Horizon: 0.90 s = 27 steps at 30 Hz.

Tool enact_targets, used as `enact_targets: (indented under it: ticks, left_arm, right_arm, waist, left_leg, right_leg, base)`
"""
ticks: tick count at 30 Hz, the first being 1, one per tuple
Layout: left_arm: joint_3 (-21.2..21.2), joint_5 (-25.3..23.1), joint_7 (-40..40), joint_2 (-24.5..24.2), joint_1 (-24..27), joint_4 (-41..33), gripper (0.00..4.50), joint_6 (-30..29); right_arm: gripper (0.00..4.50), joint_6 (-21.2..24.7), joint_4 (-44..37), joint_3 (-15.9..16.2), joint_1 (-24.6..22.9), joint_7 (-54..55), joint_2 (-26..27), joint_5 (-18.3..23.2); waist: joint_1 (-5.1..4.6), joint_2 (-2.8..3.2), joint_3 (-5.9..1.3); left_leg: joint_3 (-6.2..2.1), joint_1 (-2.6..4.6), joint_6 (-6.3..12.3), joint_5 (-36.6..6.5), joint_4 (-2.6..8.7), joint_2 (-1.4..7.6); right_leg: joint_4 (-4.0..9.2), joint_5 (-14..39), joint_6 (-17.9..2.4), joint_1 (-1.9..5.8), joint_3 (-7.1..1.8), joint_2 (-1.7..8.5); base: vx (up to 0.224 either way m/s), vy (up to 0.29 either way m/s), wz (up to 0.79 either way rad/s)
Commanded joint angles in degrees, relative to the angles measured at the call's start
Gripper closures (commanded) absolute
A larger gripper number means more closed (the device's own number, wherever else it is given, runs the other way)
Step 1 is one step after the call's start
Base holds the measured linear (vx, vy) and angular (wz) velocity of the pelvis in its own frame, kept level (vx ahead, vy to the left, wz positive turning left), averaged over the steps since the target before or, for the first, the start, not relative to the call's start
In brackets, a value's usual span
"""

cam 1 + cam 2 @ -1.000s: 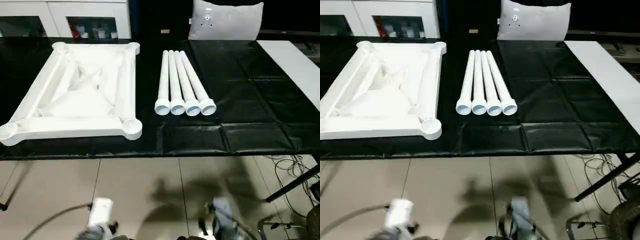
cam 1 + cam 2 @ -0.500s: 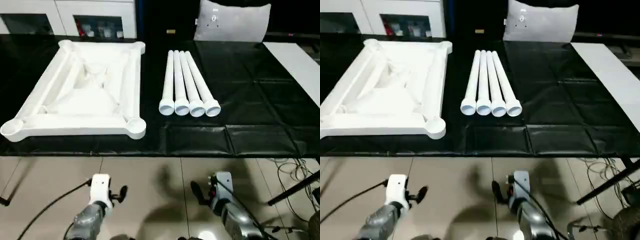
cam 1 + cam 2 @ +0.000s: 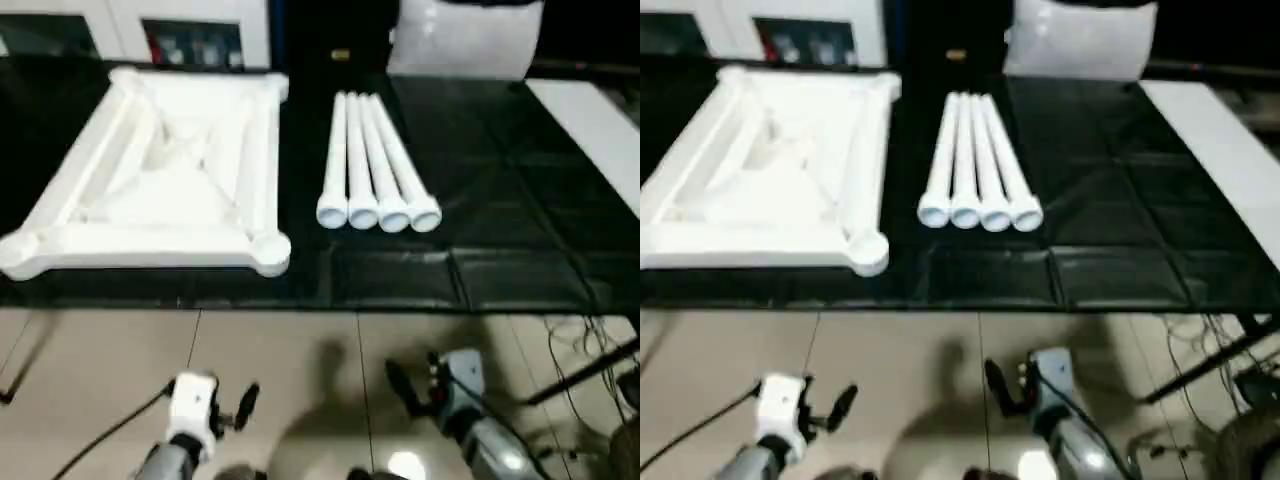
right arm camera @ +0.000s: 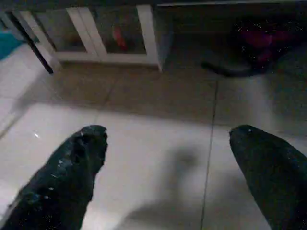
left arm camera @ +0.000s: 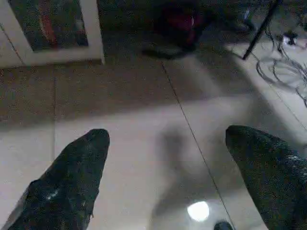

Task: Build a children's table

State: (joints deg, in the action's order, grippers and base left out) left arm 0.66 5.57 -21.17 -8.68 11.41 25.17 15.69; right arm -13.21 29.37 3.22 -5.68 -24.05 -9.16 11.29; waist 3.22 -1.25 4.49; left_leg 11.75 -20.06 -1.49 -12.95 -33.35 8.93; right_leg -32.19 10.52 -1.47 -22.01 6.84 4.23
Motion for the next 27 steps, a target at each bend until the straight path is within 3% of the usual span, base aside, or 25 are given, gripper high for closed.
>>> enact_targets:
  ticks: [1,3,5,8,10,12,14,17,22,25,27]
  left_arm:
    - [-0.9,1.3,-1.2,-0.8,1.9,-5.4,0.06,-2.1]
    - [-1.5,2.1,-2.2,-1.8,5.0,-12.5,0.06,-4.1]
    - [-1.7,3.3,-3.1,-2.8,7.9,-18.9,0.06,-5.3]
    - [-1.5,4.1,-3.5,-4.2,12.5,-27.5,0.06,-7.6]
    - [-1.5,4.1,-3.5,-4.2,12.5,-27.5,0.06,-7.6]
    - [-1.6,5.8,-4.5,-5.9,16.7,-35.7,0.06,-10.6]
    - [-1.6,7.1,-5.1,-6.7,18.3,-39.4,0.06,-11.9]
    - [-1.1,9.4,-6.0,-7.6,19.6,-42.8,0.06,-12.1]
    - [-0.5,13.9,-6.5,-11.2,22.5,-57.1,0.06,-19.3]
    - [-0.1,15.1,-6.2,-11.7,22.3,-59.6,0.06,-20.8]
    - [0.6,17.5,-4.9,-12.4,20.2,-62.9,0.06,-23.7]
  right_arm:
    - [0.00,2.2,-5.5,0.3,-2.2,-0.2,-1.3,-0.6]
    - [0.00,4.6,-11.7,0.2,-5.1,-0.9,-2.5,-0.1]
    - [0.00,5.5,-17.1,-0.2,-7.7,-2.1,-3.6,1.6]
    - [0.00,6.7,-26.7,-0.3,-12.2,-4.9,-6.3,4.6]
    - [0.00,6.7,-26.7,-0.3,-12.2,-4.9,-6.3,4.6]
    - [0.00,11.0,-35.8,-0.3,-15.8,-7.2,-8.9,7.9]
    - [0.00,13.5,-40.6,-0.4,-17.5,-8.4,-10.3,9.8]
    - [0.00,17.5,-47.6,-0.3,-19.4,-10.1,-13.0,14.4]
    - [0.00,23.2,-55.3,-1.5,-19.5,-11.4,-15.5,22.3]
    - [0.00,24.1,-56.3,-1.7,-19.3,-11.9,-15.8,23.3]
    - [0.00,25.0,-57.0,-2.7,-17.9,-11.8,-16.0,23.7]
  waist:
    - [-0.05,0.26,-1.13]
    - [-0.16,0.13,-1.13]
    - [0.01,0.27,-1.02]
    - [-0.11,0.42,-0.80]
    - [-0.14,0.25,-0.71]
    - [0.10,0.32,-0.60]
    - [0.11,0.23,-0.55]
    - [0.43,0.29,-0.48]
    - [0.56,0.14,-0.64]
    - [0.57,0.12,-0.59]
    - [0.53,-0.10,-1.07]
  left_leg:
    - [-3.46,0.12,1.39,-20.4,5.78,6.81]
    - [-3.54,0.11,1.39,-20.8,5.78,6.59]
    - [-3.66,-0.02,1.39,-20.3,6.00,6.96]
    - [-3.51,-0.12,1.92,-20.5,6.00,6.56]
    - [-3.53,-0.31,2.25,-20.2,6.01,6.55]
    - [-3.68,-0.30,2.64,-19.5,5.93,6.54]
    - [-3.56,-0.22,2.74,-19.5,5.87,6.42]
    - [-3.73,0.01,2.51,-19.8,5.85,6.25]
    - [-3.88,0.01,1.63,-19.5,5.85,6.23]
    - [-3.66,0.06,1.59,-18.4,5.79,6.12]
    - [-3.57,0.06,1.31,-16.7,5.57,5.98]
  right_leg:
    - [5.37,26.2,-7.8,1.34,-5.65,7.07]
    - [5.61,28.3,-6.5,1.26,-5.62,6.97]
    - [5.40,26.2,-6.5,1.44,-5.78,6.85]
    - [5.32,24.7,-6.4,1.38,-5.60,6.40]
    - [5.28,25.1,-6.1,1.50,-5.65,6.44]
    - [5.52,26.9,-5.3,1.61,-5.71,6.59]
    - [5.45,27.1,-5.1,1.43,-5.66,6.29]
    - [5.89,29.8,-3.2,1.30,-5.55,6.31]
    - [5.45,28.1,-3.5,1.47,-5.47,6.07]
    - [5.30,25.9,-3.7,1.35,-5.38,5.76]
    - [4.94,24.1,-3.7,1.61,-5.35,5.71]
  base:
    - [0.000,0.000,0.00]
    - [0.000,0.000,0.00]
    - [0.000,0.000,0.00]
    - [0.000,0.000,0.00]
    - [0.000,0.000,0.00]
    - [0.000,0.000,0.00]
    - [0.000,0.000,0.00]
    - [0.000,0.000,0.00]
    - [0.000,0.000,0.00]
    - [0.000,0.000,0.00]
    - [0.000,0.000,0.00]
